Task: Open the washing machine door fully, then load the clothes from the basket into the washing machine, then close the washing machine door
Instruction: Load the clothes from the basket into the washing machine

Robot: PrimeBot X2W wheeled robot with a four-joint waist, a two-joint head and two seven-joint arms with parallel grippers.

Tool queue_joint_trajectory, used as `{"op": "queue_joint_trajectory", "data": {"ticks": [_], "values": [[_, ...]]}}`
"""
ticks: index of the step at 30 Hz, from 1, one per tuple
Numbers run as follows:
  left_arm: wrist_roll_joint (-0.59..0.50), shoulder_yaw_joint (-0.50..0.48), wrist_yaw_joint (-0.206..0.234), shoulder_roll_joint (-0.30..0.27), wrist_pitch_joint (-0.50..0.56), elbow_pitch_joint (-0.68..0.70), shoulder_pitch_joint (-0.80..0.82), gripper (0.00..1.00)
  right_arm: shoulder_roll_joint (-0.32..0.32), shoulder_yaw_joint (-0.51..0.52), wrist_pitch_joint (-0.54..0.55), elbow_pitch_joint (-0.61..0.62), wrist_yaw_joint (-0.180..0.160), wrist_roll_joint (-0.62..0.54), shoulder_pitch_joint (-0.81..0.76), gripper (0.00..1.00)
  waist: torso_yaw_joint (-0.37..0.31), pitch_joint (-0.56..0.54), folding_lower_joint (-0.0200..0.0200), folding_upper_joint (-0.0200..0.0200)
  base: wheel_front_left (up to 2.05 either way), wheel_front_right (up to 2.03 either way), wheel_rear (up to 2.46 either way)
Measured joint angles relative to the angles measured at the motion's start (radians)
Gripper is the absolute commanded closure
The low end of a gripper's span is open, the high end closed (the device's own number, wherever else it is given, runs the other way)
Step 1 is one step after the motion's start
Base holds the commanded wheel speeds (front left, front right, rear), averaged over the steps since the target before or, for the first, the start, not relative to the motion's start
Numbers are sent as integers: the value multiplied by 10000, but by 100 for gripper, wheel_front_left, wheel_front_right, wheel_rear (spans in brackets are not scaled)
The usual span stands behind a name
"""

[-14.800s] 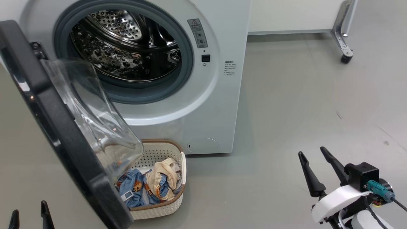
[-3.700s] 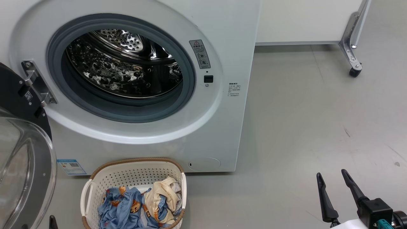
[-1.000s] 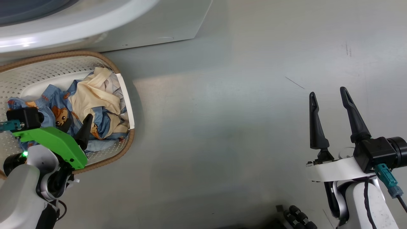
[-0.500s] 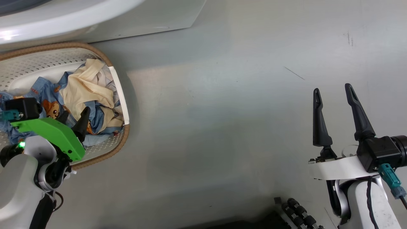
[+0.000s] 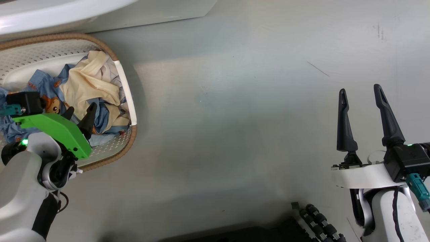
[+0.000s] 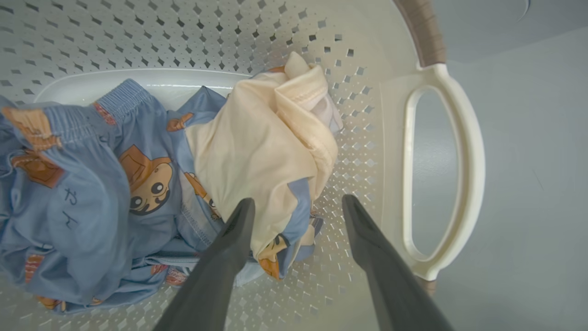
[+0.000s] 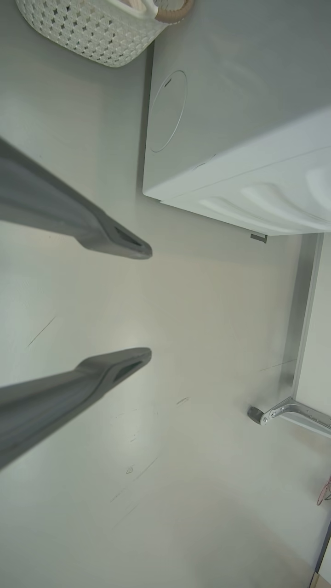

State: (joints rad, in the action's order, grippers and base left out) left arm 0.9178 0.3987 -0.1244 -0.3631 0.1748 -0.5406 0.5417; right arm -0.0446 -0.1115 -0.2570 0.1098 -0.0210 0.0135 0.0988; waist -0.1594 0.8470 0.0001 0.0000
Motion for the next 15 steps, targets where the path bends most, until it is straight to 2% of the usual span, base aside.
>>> {"op": "queue_joint_trajectory", "data": {"ticks": [15], "values": [[148, 683, -2, 27, -276, -635, 906, 0, -234, 190, 0, 468, -176, -159, -81, 0, 298, 557, -1, 0, 0, 0, 0]]}}
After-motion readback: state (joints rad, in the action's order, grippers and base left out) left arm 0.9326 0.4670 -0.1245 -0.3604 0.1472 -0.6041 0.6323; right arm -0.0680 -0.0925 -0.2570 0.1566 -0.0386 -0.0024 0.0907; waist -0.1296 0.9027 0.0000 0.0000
